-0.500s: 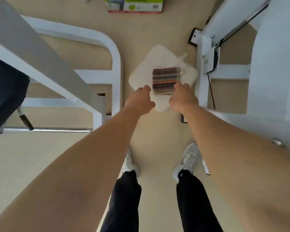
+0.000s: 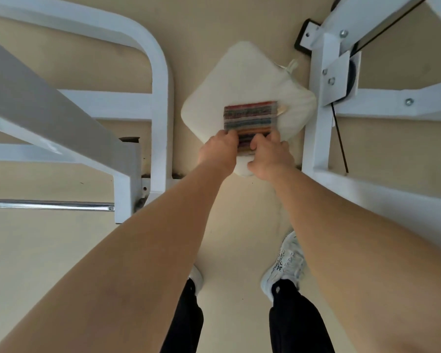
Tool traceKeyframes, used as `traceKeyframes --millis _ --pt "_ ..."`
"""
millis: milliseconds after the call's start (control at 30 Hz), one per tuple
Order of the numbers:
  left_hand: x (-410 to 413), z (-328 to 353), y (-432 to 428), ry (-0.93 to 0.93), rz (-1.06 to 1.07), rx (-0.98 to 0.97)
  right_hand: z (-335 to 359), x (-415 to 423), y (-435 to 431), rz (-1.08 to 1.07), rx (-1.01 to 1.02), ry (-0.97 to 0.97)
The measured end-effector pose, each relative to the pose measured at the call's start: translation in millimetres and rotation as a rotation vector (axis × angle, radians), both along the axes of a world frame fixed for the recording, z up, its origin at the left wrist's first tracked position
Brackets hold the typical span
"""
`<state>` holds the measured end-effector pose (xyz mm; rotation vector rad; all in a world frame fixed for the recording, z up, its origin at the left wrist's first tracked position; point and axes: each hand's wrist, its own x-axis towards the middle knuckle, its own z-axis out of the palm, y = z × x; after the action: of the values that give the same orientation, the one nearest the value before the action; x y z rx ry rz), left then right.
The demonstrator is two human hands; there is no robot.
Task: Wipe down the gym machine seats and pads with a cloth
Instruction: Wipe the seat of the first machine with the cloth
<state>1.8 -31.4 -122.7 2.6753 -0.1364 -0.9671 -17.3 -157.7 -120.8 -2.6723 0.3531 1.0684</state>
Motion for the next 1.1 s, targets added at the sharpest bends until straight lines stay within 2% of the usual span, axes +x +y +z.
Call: traceKeyframes --millis 67,167,267,433,500,700,867,1100 --pt "-2.6 2.9 6.7 0.012 -0.039 0.021 3.3 -2.3 2.5 0.022 -0.008 0.026" --pt "-9.2 21.4 18.0 0.036 0.045 -0.083 17.9 -8.1 12.6 0.025 0.012 0.03" --pt "-17.2 56.5 30.4 0.02 0.132 -0.241 47.9 -17.2 27.9 -0.04 0.086 -0.026" --pt "-21.7 134.6 62.2 0.064 0.268 -0.289 116.2 -25.4 52.2 -0.023 0.204 -0.167" --pt "-22.3 169.1 78.0 0.074 0.311 -0.287 149.3 -24.5 60.9 0.005 0.294 -0.126" --pt "-49.7 266.4 125.7 0.071 0.475 -0.279 260.0 -11.5 103.6 0.187 0.397 0.087" --pt "-81.2 335.5 185.4 0.086 0.577 -0.364 340.7 -11.3 161.7 0.305 0.427 0.121" --pt "-117.5 399.9 292.6 0.085 0.755 -0.444 397.7 -34.4 269.4 0.454 0.466 0.213"
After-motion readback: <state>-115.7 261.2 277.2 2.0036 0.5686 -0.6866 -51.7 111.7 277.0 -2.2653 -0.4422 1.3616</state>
